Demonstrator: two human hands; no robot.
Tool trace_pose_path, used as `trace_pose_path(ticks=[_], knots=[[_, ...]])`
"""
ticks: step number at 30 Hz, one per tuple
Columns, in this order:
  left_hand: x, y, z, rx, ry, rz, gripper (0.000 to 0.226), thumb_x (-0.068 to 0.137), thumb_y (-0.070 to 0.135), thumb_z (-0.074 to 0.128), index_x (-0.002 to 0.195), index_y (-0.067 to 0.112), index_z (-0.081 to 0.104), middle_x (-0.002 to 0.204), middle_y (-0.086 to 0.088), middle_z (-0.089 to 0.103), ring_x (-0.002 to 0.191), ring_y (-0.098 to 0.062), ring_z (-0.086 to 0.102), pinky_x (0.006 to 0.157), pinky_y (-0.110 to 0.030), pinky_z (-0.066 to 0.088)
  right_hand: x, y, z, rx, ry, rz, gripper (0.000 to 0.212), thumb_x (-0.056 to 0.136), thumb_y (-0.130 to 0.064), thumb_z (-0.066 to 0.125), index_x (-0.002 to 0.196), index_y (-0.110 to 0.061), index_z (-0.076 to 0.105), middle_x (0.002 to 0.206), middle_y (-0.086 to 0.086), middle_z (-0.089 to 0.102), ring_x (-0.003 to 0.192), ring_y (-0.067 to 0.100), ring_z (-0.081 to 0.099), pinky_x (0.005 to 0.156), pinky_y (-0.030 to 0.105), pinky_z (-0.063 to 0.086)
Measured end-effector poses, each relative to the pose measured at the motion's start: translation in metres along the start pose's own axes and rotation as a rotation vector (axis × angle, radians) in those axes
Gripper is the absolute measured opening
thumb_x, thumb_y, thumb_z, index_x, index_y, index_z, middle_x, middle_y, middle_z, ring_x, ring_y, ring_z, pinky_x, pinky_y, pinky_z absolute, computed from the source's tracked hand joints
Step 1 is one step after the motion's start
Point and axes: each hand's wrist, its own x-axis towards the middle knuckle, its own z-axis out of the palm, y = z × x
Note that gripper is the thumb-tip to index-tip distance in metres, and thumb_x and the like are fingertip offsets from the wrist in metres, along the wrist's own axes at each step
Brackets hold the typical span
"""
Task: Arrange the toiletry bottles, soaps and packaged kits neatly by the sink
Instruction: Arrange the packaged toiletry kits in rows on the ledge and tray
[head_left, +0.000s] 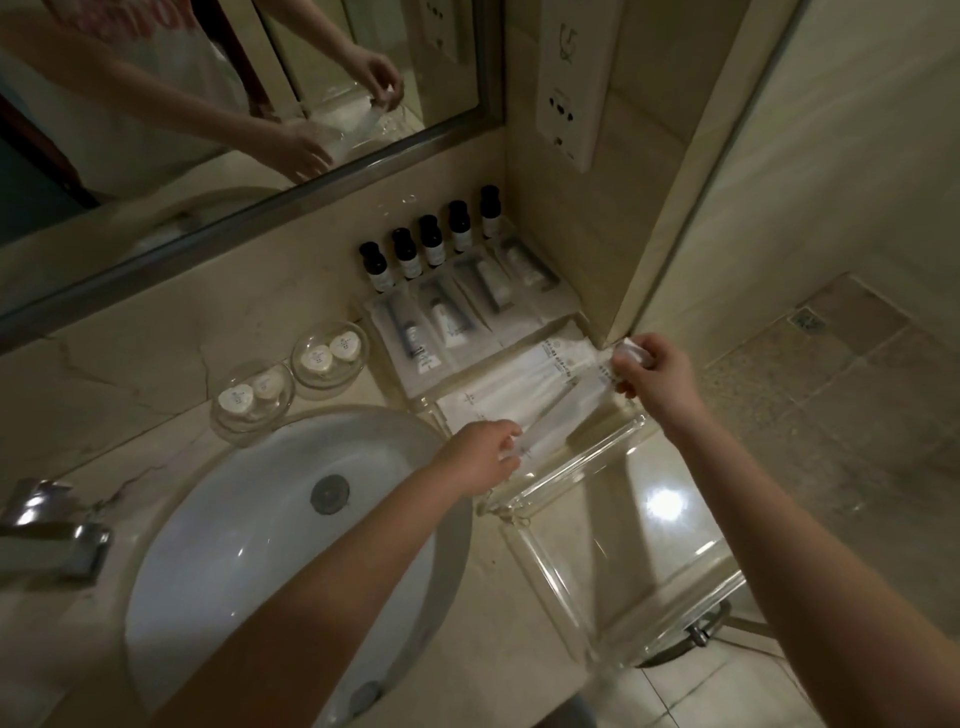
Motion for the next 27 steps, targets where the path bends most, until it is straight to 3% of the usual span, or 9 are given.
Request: trace_pose_path(ticks=[2,4,7,12,15,18,21,24,27], knots=[[-0.002,-0.003,0.007,0.178,0.003,0.038,0.038,0.09,0.022,0.054,0.126,0.01,0.052,0.123,-0.01,0.056,0.114,-0.026,0.052,0.097,-0.034,0.044,-0.001,0.014,0.009,0.001,-0.013,0.085,0.01,0.086,-0.005,0.059,0.081,-0.013,0.056,0.082,0.019,0.061,0.053,0.018,0.056,0.05,0.027,0.048],[-0.003,-0.006,0.013,0.333,0.031,0.083,0.035,0.089,0.023,0.05,0.121,0.01,0.054,0.121,-0.011,0.053,0.114,-0.029,0.048,0.096,-0.039,0.044,-0.001,0.025,0.019,-0.107,-0.014,0.107,0.01,0.083,-0.013,0.064,0.093,-0.012,0.061,0.095,0.021,0.065,0.069,0.028,0.062,0.064,0.036,0.053],[-0.006,-0.011,0.022,0.429,0.056,0.14,0.037,0.088,0.024,0.049,0.123,0.01,0.052,0.125,-0.008,0.048,0.116,-0.028,0.043,0.095,-0.039,0.041,-0.002,0.032,0.026,-0.405,0.004,0.045,0.043,0.083,-0.021,0.066,0.122,-0.007,0.055,0.113,0.017,0.064,0.101,0.034,0.06,0.084,0.037,0.047],[-0.007,-0.015,0.032,0.553,0.062,0.168,0.035,0.09,0.023,0.044,0.122,0.013,0.049,0.128,-0.007,0.043,0.119,-0.027,0.037,0.092,-0.037,0.035,-0.011,0.044,0.032,-0.945,0.059,-0.31,0.041,0.079,-0.025,0.068,0.113,-0.002,0.059,0.108,0.022,0.062,0.098,0.042,0.055,0.075,0.045,0.045],[-0.006,-0.016,0.033,0.539,0.077,0.161,0.03,0.09,0.023,0.044,0.117,0.012,0.052,0.127,-0.007,0.043,0.118,-0.027,0.037,0.092,-0.037,0.035,-0.018,0.053,0.03,-1.02,0.064,-0.434,0.033,0.076,-0.021,0.07,0.103,-0.005,0.062,0.108,0.019,0.063,0.099,0.04,0.06,0.08,0.046,0.047],[-0.01,-0.018,0.031,0.498,0.098,0.175,0.038,0.092,0.03,0.036,0.12,0.012,0.054,0.133,-0.008,0.042,0.124,-0.027,0.035,0.099,-0.038,0.035,-0.029,0.066,0.026,-1.064,-0.02,-0.497,0.04,0.084,-0.029,0.053,0.116,-0.005,0.059,0.124,0.02,0.06,0.117,0.04,0.056,0.094,0.052,0.044],[-0.014,-0.021,0.031,0.464,0.115,0.207,0.063,0.084,0.043,0.016,0.124,0.013,0.054,0.146,-0.011,0.036,0.136,-0.027,0.028,0.107,-0.044,0.029,-0.038,0.069,0.028,-1.126,-0.146,-0.425,0.058,0.089,-0.042,0.025,0.126,-0.009,0.054,0.133,0.015,0.054,0.129,0.036,0.046,0.103,0.058,0.033],[-0.013,-0.025,0.03,0.511,0.057,0.137,0.048,0.095,0.037,0.03,0.138,0.018,0.039,0.155,-0.007,0.02,0.143,-0.023,0.015,0.113,-0.041,0.017,-0.034,0.067,0.03,-1.181,-0.242,-0.355,0.078,0.084,-0.053,-0.002,0.144,-0.017,0.031,0.155,0.008,0.025,0.145,0.028,0.018,0.114,0.057,0.01],[-0.013,-0.023,0.029,0.529,0.047,0.121,0.046,0.097,0.033,0.033,0.141,0.019,0.033,0.157,-0.005,0.014,0.144,-0.021,0.011,0.114,-0.039,0.014,-0.029,0.066,0.03,-1.223,-0.3,-0.306,0.089,0.074,-0.059,-0.016,0.15,-0.022,0.011,0.16,0.002,0.003,0.148,0.022,0.001,0.115,0.055,-0.002]])
